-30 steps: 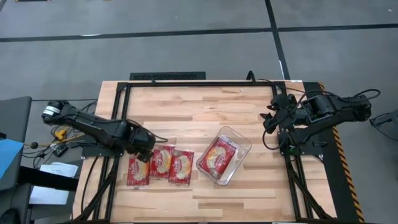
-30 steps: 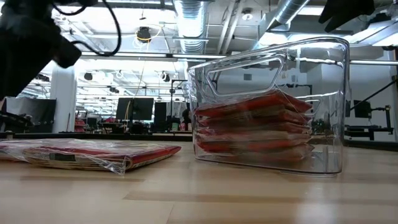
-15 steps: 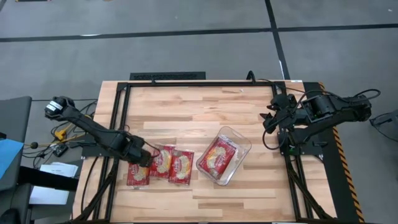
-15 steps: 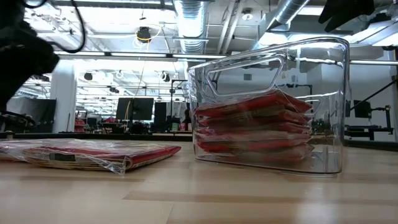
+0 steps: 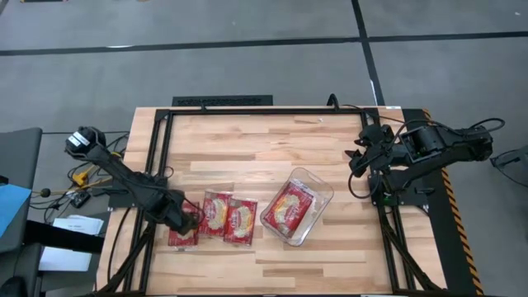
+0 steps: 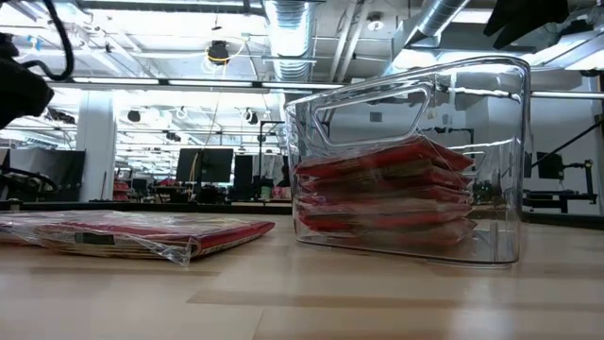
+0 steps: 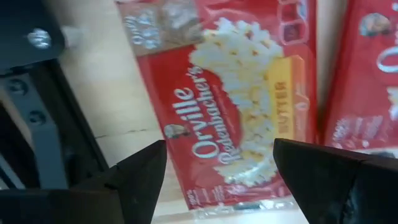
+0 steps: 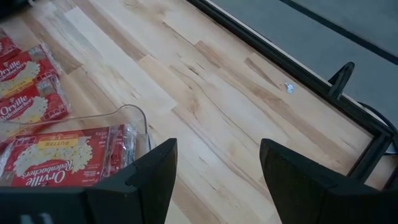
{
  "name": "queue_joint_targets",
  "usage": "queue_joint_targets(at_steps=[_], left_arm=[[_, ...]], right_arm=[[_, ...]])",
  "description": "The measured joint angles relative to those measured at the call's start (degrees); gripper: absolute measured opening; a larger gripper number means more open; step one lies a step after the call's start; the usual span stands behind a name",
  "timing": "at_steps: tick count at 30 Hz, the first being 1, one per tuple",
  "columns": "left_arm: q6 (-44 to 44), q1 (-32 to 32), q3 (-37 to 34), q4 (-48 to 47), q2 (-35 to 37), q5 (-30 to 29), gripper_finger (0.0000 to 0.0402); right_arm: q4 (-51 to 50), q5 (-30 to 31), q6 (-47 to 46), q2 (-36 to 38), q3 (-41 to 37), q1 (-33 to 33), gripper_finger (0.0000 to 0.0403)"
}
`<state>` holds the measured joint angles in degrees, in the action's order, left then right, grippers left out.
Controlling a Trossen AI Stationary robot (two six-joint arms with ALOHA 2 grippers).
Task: Sort popcorn bags into baskets
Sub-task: Put the left red popcorn packet into the transparent bin
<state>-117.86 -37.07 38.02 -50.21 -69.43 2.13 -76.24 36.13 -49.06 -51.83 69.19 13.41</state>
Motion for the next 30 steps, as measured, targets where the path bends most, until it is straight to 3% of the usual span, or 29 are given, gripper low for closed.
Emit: queue_joint_targets(at_steps=[11,19,26,30], left_arm=[[-13.9,-7.4,-0.2,0.1,-1.0,-3.2,0.0285],[-15.8,-7.8,-8.2,15.2,-0.7,-4.6,0.0285],[-16.9,-7.6,-8.2,10.7,0.0,-2.6,0.0285],[-17.9,-7.6,-4.4,3.1,1.3,-3.6,0.0285]], right_arm=[[0.0,0.0,0.1,0.0,0.0,0.0,0.0255],[0.0,-0.2,0.2,0.0,0.0,0.0,0.0255],[0.0,-0.3,0.0,0.0,0.0,0.0,0.0255],[0.0,-0.2,0.0,0.0,0.0,0.0,0.0255]])
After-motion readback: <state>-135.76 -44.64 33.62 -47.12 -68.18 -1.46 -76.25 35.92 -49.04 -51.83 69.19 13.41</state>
